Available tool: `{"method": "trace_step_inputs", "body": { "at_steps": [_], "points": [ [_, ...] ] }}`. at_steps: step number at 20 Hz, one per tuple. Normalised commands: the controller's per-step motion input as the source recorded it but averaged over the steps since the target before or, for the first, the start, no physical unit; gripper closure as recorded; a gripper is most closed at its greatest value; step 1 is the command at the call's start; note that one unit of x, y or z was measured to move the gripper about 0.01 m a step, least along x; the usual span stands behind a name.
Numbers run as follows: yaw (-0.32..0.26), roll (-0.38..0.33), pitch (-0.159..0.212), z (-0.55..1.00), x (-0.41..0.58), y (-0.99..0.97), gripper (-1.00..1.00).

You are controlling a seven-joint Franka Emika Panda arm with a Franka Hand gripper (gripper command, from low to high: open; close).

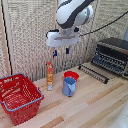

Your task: Kindly position your hand close to the oven tray's handle. Softly yet firmly grasp the handle using your hand. Slowly and with caution, draw the tray out until it is fully stretched out.

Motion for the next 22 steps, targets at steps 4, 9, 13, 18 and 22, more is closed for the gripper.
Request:
{"method": "trace_step_inputs", "body": {
  "at_steps": [4, 9, 13, 18, 22],
  "points": [
    [0.096, -0.335, 0.012, 0.05, 0.086, 0.14, -1.0],
    [0.096, -0.375, 0.0, 0.06, 0.085, 0.02, -1.0],
    [0.104, -0.375, 0.0, 0.03, 0.076, 0.01, -1.0],
    [0.109, -0.375, -0.003, 0.0, 0.039, -0.02, -1.0],
    [0.111, -0.329, -0.043, 0.0, 0.001, -0.24, -1.0]
  ]
}}
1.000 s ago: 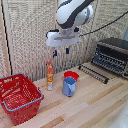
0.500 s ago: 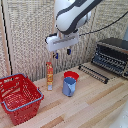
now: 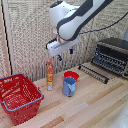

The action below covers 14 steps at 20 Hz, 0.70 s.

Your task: Kindly position your hand close to the oven tray's handle. Softly yet firmly grasp the handle using your hand. Slowly and with caution, draw the tray out until it is fully stretched out.

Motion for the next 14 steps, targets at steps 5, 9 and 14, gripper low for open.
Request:
{"method": "trace_step_inputs", "body": {
  "at_steps": [5, 9, 14],
  "points": [
    [0.079, -0.28, -0.07, 0.0, 0.0, -0.44, -1.0],
    [0.067, -0.26, -0.033, 0.0, 0.0, -0.54, -1.0],
    [0.053, -0.282, -0.003, 0.0, 0.0, -0.55, -1.0]
  ]
}}
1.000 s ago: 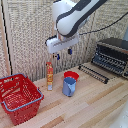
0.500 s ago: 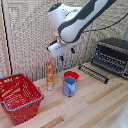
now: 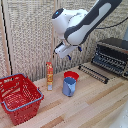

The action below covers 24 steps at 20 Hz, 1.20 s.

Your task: Kindly position your hand close to the oven tray's handle. Softly yet firmly grasp the handle using your hand. Slowly and with caution, draw the tray out until it is fully stretched out.

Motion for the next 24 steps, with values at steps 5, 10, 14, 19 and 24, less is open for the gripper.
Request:
{"method": "trace_step_inputs", "body": {
  "at_steps": [5, 10, 14, 19, 24],
  "points": [
    [0.034, -0.334, 0.006, 0.0, 0.002, -0.43, -1.0],
    [0.059, -0.277, 0.001, -0.11, 0.059, -0.49, -1.0],
    [0.065, -0.218, 0.0, -0.2, 0.051, -0.58, -1.0],
    [0.061, -0.179, -0.019, -0.09, 0.002, -0.65, -1.0],
    [0.044, -0.12, -0.023, 0.0, 0.027, -0.75, -1.0]
  ]
}}
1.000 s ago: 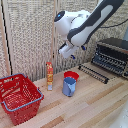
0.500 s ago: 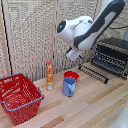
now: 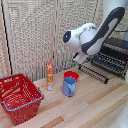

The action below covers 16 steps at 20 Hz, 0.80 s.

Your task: Kindly position your hand close to the oven tray's handle. Softly yet firmly grasp the handle using your hand. Slowly and with caution, draw the tray out until it is fully stretched out.

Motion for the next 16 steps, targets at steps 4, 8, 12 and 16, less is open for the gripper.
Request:
{"method": "trace_step_inputs", "body": {
  "at_steps": [4, 8, 12, 16],
  "points": [
    [0.046, -0.096, -0.01, -0.06, 0.086, -0.81, -1.0],
    [0.059, -0.066, 0.0, -0.16, 0.194, -0.71, -1.0],
    [0.038, -0.003, 0.021, -0.2, 0.284, -0.56, -1.0],
    [0.0, -0.005, 0.006, -0.14, 0.188, -0.59, -1.0]
  ]
}}
